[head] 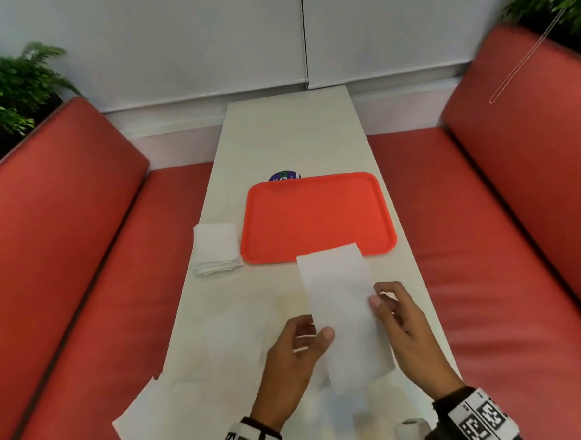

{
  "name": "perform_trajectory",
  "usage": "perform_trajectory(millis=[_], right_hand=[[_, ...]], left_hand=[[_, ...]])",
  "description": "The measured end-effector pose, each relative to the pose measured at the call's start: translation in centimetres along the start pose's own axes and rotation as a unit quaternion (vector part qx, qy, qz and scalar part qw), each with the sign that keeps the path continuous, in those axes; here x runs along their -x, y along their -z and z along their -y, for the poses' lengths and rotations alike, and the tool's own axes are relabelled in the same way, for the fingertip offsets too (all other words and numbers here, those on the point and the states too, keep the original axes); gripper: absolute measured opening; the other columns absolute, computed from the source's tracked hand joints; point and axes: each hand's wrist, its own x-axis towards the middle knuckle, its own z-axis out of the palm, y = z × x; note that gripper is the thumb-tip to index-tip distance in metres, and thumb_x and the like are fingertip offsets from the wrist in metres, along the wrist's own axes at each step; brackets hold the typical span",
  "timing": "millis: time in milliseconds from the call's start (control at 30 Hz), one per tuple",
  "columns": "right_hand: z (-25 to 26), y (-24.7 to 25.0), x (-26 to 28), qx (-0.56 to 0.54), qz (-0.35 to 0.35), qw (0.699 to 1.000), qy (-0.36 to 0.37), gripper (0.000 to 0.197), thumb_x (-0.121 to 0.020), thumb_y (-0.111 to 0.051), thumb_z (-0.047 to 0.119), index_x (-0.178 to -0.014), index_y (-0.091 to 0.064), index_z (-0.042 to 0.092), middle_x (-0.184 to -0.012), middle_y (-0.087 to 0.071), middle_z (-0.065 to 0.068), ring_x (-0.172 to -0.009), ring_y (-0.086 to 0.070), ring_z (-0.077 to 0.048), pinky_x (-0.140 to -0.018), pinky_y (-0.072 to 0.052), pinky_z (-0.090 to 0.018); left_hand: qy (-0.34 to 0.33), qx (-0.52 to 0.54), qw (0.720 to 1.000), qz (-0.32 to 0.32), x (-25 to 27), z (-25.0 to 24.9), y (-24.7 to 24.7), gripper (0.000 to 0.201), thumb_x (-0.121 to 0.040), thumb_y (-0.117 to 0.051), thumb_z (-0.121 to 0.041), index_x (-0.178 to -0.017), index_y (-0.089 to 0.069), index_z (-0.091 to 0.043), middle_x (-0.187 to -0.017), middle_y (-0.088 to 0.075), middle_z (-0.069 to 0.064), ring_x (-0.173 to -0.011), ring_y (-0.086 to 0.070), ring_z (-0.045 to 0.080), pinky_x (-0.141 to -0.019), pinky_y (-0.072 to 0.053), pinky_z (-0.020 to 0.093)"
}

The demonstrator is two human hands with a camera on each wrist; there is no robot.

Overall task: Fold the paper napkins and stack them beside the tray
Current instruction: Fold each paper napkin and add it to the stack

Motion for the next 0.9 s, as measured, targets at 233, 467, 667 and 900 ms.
perform_trajectory(millis=[233,467,667,900], right_hand=[[3.3,1.6,0.7,-0.146,-0.013,0.989,-0.033,0.031,-0.084,-0.069,0.026,-0.115,-0.063,0.024,-0.096,-0.076,-0.006,-0.089,-0.075,-0.026,-0.077,-0.060,-0.043],[4.5,3.3,0.9,-0.209,-0.010,0.977,-0.037,0.043,-0.083,-0.072,0.009,-0.123,-0.067,0.021,-0.082,-0.068,-0.003,-0.076,-0.071,-0.018,-0.068,-0.058,-0.028],[5.2,3.8,0.6,-0.190,-0.004,0.982,-0.017,0.045,-0.077,-0.077,0.008,-0.120,-0.071,0.022,-0.073,-0.062,0.006,-0.068,-0.063,-0.015,-0.065,-0.053,-0.019],[5.8,3.7,-0.1,-0.220,0.109,0.966,-0.074,0.033,-0.082,-0.071,0.004,-0.111,-0.066,-0.012,-0.103,-0.073,-0.014,-0.082,-0.073,-0.020,-0.070,-0.057,-0.024]], left_hand=[[-0.058,0.155,0.986,0.021,0.4,-4.8,-2.2,0.024,-0.091,-0.069,-0.023,-0.113,-0.075,-0.015,-0.109,-0.078,0.005,-0.103,-0.074,0.026,-0.090,-0.058,0.047],[-0.133,0.144,0.980,0.014,1.0,-6.6,-2.2,0.018,-0.093,-0.065,-0.020,-0.105,-0.077,-0.016,-0.100,-0.079,0.011,-0.099,-0.074,0.030,-0.083,-0.061,0.039],[-0.194,0.128,0.972,0.026,1.6,-8.4,-1.2,0.023,-0.088,-0.065,-0.015,-0.102,-0.080,-0.026,-0.099,-0.079,0.008,-0.092,-0.075,0.023,-0.075,-0.062,0.036],[-0.226,0.114,0.965,0.065,1.4,-9.4,1.3,0.013,-0.088,-0.076,-0.028,-0.101,-0.078,-0.028,-0.088,-0.074,0.011,-0.084,-0.070,0.019,-0.076,-0.061,0.035]])
